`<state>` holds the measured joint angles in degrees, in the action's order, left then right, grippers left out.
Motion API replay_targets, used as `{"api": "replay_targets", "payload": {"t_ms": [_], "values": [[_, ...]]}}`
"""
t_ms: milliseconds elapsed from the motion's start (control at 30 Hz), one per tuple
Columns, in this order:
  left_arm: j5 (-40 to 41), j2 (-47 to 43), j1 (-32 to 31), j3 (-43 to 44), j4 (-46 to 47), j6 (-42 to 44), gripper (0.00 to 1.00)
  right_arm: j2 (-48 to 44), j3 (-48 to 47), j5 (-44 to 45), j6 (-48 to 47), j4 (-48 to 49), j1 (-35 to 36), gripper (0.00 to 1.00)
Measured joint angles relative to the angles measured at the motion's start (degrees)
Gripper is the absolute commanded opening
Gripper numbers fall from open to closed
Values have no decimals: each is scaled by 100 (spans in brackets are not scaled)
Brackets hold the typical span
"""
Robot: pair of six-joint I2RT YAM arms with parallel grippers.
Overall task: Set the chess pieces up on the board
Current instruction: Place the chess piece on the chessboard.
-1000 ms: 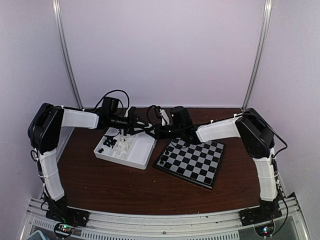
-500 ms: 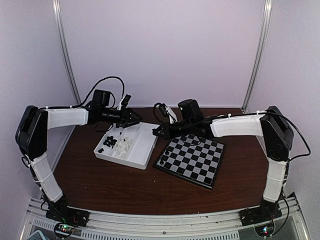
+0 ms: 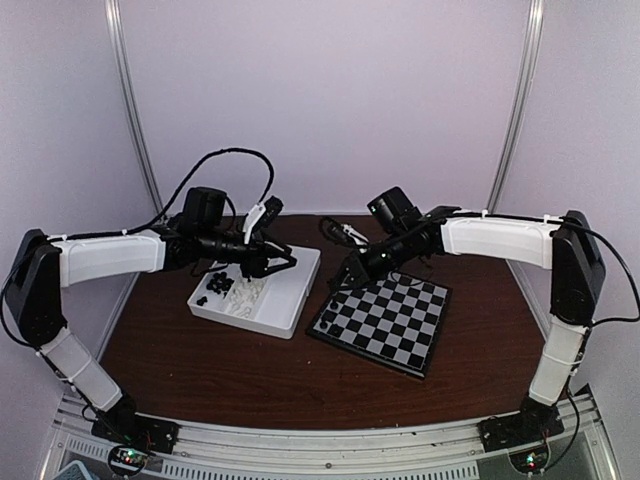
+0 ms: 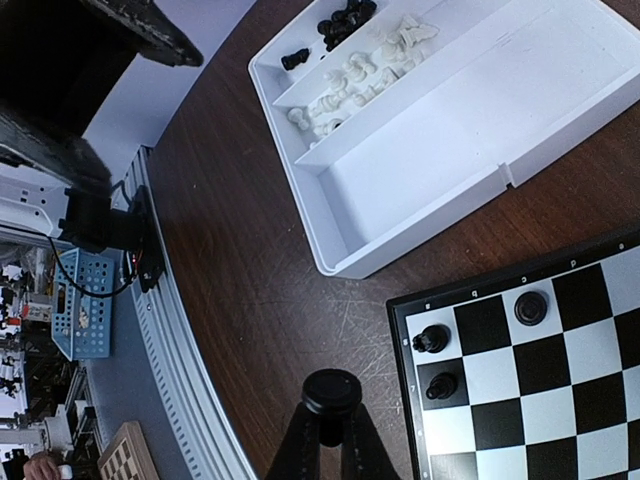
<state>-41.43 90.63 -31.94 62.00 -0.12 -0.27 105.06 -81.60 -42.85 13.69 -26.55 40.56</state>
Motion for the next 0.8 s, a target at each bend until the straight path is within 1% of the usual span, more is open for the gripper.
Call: {"api": "replay_targets", "payload": {"t_ms": [100,200,267,333,400,533,633,800], "values": [[-146,7,-31,-216,199,938,40,0,-177,-131,-131,-396,-15,0],[-116,13,-269,-251,186,2020,38,0,-256,-326,-162,-590,-20,0],[-96,20,-525,-251,179,2686,39,0,-267,-483,-155,-629,-28,0],[-74,46,-748,-260,184,3176,43,0,-267,-634,-131,-627,-37,0],[-70,70,-852,-289,186,3532,47,0,-267,-787,-79,-597,-42,0],[-68,94,-868,-358,168,4142,50,0,-267,-1102,33,-531,-42,0],[-4,133,-868,-361,175,4402,51,0,-267,-1362,153,-437,-44,0],[48,302,-868,-343,166,4662,51,17,-256,-1733,339,-170,-44,0]]}}
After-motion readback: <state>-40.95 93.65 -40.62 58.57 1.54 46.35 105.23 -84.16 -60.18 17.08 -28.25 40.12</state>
